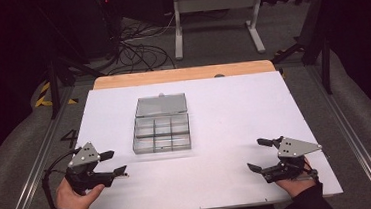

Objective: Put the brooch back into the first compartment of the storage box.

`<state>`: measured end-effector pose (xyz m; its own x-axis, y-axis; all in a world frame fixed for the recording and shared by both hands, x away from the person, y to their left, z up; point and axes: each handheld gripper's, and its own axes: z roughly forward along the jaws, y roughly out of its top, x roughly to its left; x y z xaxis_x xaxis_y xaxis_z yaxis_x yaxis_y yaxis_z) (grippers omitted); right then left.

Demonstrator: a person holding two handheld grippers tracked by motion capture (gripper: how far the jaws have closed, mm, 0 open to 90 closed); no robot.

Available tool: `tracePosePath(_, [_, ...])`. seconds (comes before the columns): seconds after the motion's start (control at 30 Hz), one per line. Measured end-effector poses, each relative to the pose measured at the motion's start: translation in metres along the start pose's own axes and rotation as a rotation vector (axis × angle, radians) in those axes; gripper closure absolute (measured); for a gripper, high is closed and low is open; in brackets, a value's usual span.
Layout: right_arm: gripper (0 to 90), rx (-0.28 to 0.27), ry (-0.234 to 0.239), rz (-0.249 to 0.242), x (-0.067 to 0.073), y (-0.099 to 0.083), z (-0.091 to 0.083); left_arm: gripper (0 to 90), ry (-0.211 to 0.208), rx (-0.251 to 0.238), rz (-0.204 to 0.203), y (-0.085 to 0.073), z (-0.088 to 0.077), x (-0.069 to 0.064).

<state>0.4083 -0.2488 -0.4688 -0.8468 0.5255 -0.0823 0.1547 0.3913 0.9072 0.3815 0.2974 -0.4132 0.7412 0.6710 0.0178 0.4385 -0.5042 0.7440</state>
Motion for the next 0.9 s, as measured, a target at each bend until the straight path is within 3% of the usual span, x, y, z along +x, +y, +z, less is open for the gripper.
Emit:
tracePosePath(0.3, [13.6,0.002,0.003,-0.004,0.001,0.000,0.001,35.0,0.018,0.079,0.044,0.000,0.008,-0.002])
tracePosePath(0.37, [13.6,0.003,0.004,-0.005,0.001,0.000,0.001,35.6,0.034,0.111,0.078,0.000,0.011,-0.003])
tracePosePath(0.47, [13.6,0.006,0.003,-0.008,0.001,0.000,0.001,36.5,0.031,0.138,0.089,0.000,0.015,-0.002])
tracePosePath(0.9, [13.6,0.006,0.012,-0.012,0.002,0.000,0.002,40.5,0.018,0.243,0.059,-0.004,0.028,0.009])
